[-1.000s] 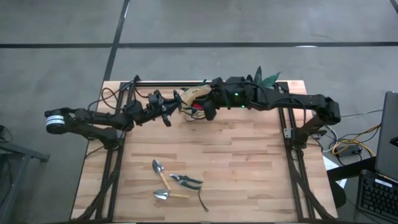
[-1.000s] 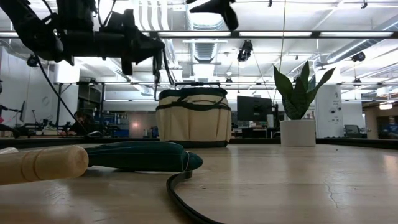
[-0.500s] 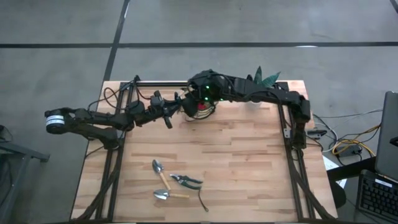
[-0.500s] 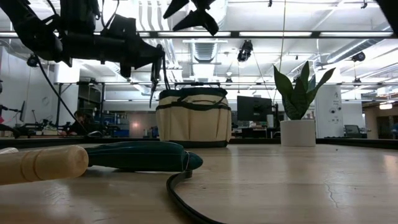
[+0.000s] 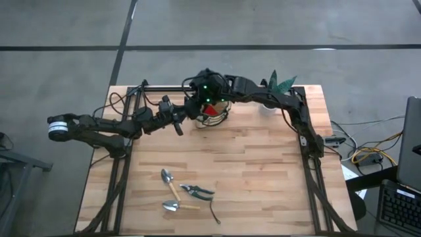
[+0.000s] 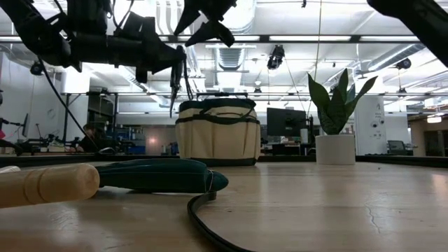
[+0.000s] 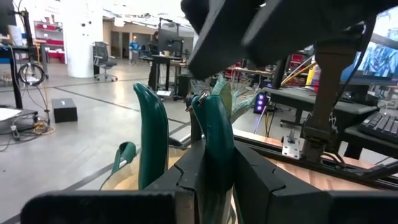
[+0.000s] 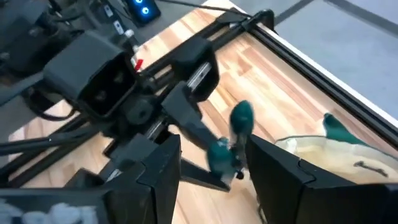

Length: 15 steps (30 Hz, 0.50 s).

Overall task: Pick & Place Garden tools in Gardening bag
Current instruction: Put the top pruner into the left bag pocket

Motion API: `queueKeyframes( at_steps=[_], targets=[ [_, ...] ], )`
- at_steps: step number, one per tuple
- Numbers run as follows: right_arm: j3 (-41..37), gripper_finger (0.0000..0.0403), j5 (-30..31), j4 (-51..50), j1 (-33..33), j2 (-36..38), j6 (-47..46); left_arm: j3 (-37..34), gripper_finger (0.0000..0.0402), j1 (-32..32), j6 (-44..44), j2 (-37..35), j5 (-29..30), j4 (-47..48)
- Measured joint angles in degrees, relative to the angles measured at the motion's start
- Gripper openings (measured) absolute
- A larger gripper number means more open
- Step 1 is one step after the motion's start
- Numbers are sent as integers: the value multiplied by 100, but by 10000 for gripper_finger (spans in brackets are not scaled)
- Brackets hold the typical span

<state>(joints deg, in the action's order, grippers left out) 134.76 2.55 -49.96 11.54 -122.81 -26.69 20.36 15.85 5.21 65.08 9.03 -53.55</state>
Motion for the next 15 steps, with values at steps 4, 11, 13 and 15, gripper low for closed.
queueKeyframes(
  at_steps=[4, 11, 13, 15],
  targets=[
    [31, 177, -44, -82, 21, -75, -37, 9, 69, -1, -59, -21, 96, 7],
    [22, 172, -182, -78, 14, -106, -39, 9, 69, -12, -72, -83, 137, 8],
    [20, 167, -122, -82, 16, -106, -25, 15, 69, -23, -72, -85, 143, 7],
    [20, 161, -112, -82, 34, -106, -23, 49, 69, -24, -72, -85, 142, 15]
  ],
)
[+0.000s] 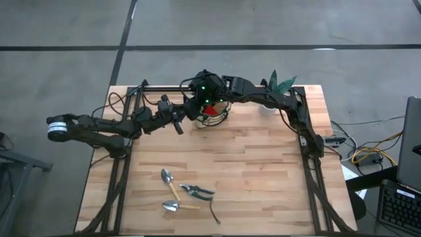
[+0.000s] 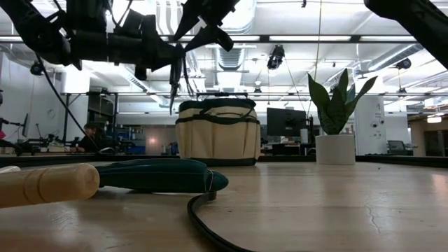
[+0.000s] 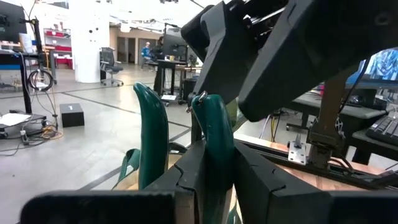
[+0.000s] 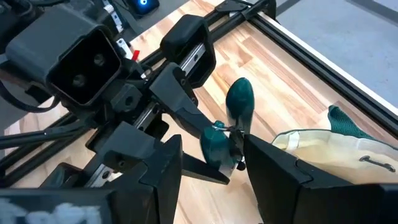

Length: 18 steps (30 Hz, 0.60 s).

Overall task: Pick & Place Garden tools in Gardening bag
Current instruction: Put the top pruner into the left bag pocket

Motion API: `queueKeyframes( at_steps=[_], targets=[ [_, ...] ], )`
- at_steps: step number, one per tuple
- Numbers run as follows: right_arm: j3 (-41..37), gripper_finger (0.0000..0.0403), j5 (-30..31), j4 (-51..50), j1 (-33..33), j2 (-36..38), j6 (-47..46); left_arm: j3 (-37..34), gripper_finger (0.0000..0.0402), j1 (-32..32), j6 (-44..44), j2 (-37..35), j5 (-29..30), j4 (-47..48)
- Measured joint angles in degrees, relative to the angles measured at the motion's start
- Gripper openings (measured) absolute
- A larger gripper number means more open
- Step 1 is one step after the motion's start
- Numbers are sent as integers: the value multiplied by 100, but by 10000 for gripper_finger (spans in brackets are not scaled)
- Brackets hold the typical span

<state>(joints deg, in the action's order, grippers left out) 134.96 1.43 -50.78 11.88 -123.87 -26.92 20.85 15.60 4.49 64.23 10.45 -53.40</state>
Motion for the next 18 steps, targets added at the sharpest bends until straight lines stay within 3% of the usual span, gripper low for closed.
queueKeyframes(
  at_steps=[18],
  targets=[
    [-28, 115, 11, 47, 48, 0, 57, 150, 69, -48, -16, 0, 12, 97]
  ],
)
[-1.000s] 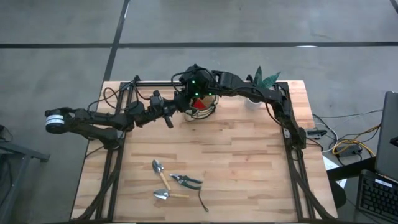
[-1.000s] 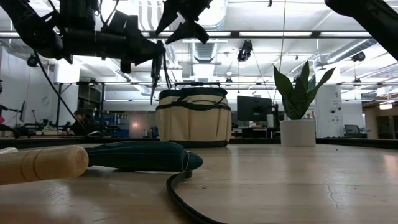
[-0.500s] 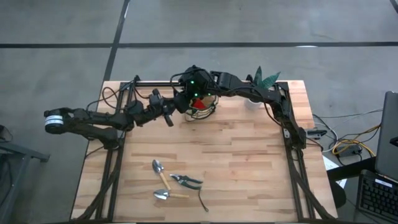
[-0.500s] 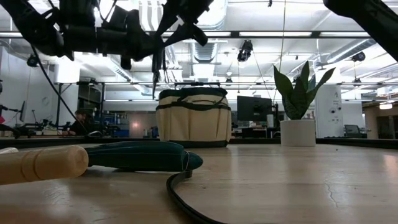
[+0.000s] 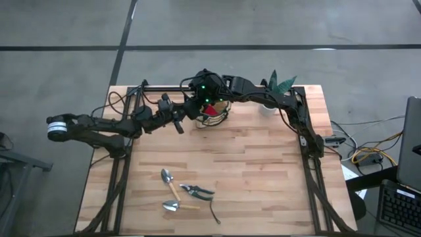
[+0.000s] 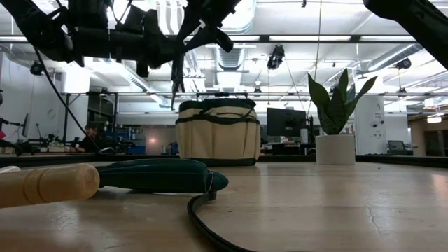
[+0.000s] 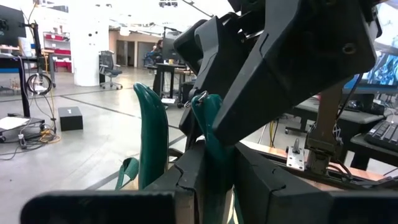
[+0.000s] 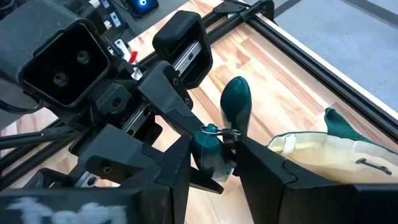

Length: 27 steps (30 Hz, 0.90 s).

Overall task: Pick & Place Garden tools in Gardening bag
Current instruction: Put the top pruner into the left bag pocket

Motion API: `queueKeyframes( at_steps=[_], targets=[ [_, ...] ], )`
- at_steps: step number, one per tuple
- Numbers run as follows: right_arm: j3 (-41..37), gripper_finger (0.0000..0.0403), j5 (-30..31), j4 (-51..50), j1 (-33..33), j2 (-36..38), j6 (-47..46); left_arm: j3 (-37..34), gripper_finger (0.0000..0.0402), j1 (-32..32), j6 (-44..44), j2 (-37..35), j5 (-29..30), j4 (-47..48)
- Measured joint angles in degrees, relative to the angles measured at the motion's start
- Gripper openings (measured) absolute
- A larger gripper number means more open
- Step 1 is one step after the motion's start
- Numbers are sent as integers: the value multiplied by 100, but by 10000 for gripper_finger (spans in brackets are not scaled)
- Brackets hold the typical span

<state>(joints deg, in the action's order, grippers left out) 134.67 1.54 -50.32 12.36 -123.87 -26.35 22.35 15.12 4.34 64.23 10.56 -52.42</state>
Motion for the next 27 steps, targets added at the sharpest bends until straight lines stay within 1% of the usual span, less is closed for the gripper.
queueKeyframes(
  at_steps=[11, 18, 27],
  targets=[
    [-35, 70, -11, 127, 0, 0, 107, 0, 69, -1, -2, 0, 27, 4],
    [-96, 66, -15, 161, 2, 0, 159, 0, 69, -1, 87, 0, 15, 46],
    [-98, 64, -26, 158, 2, 0, 384, 0, 69, -5, 751, 0, -41, 72]
  ],
)
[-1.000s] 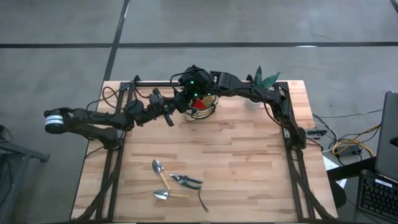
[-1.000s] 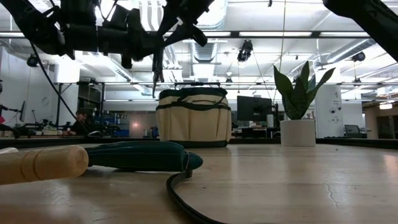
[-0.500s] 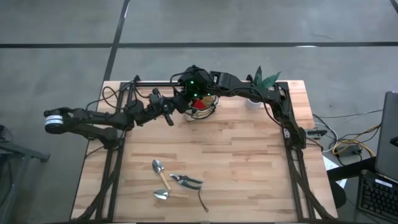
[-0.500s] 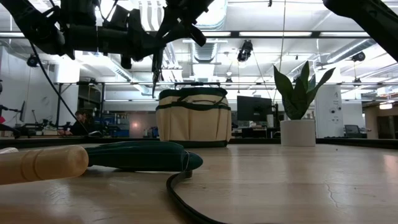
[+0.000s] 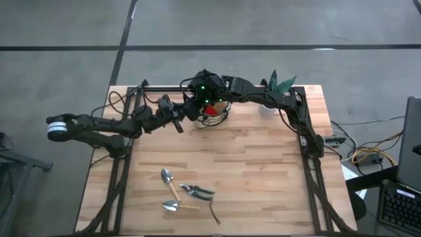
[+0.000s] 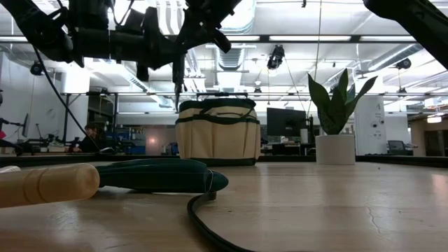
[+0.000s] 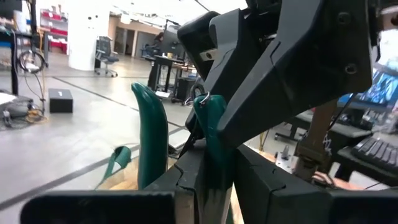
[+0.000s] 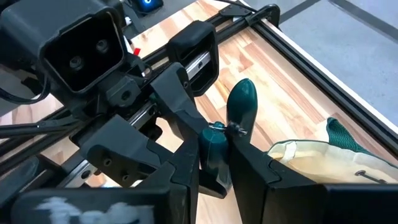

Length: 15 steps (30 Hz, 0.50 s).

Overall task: Pick & Place Garden tools in Gardening bag
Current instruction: Put the top pruner into the left bag pocket

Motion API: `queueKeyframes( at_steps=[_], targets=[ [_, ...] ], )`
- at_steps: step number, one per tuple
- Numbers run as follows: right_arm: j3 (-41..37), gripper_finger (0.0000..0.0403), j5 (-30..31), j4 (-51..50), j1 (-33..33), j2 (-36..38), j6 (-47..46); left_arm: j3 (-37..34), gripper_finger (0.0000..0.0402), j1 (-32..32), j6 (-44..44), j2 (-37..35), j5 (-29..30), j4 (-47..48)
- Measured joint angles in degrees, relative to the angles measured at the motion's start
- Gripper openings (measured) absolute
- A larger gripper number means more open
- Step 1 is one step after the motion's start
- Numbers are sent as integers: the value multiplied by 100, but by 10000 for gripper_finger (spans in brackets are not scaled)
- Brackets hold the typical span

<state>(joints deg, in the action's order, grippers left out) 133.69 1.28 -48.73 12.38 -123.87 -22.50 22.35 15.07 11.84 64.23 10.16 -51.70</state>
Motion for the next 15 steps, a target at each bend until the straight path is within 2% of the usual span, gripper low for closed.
queueKeyframes(
  at_steps=[15],
  targets=[
    [0, 63, -28, 5, -2, 0, 68, -4, 97, -5, 460, -114, -24, 129]
  ],
)
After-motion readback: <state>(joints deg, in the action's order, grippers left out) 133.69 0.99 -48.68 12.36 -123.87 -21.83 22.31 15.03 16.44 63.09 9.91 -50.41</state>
